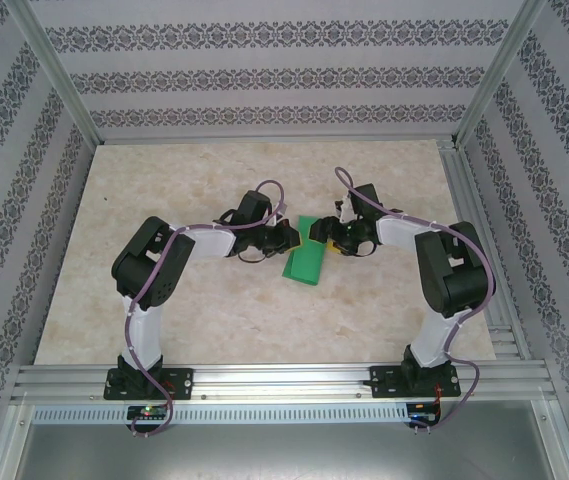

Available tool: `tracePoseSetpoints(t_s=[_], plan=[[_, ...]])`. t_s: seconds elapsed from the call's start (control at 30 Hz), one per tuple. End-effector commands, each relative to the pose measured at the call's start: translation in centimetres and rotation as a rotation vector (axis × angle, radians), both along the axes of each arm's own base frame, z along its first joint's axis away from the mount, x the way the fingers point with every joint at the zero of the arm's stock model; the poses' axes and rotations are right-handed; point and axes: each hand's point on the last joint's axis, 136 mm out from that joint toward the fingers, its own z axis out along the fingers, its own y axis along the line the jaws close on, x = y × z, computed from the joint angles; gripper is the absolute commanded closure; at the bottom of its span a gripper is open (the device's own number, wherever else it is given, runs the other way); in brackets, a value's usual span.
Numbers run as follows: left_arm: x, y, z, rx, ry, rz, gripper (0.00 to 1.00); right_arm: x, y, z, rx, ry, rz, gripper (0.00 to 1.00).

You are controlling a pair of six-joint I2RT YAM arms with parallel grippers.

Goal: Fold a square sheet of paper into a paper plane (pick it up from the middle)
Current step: Fold the square sheet of paper in half at the center of the table.

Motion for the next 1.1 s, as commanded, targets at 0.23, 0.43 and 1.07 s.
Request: tracePoseSetpoints(t_s=[0.23,0.43,1.07], plan=[[0.9,-0.4,-0.9,0.056,-0.009,-0.049,1.0,0.0,0.2,-0.4,-0.029,0.002,0.003,0.35],[1.0,-0.4,-1.8,0.088,0.005,-0.058,0.99,-0.2,0.0,-1.1,-0.055,0.021,-0.003,0.36],[1.8,1.1,-1.3,0.153,-0.026,-0.026,0.82,-0.8,-0.9,-3.6,-0.209,0.089,-0.029,0.51]])
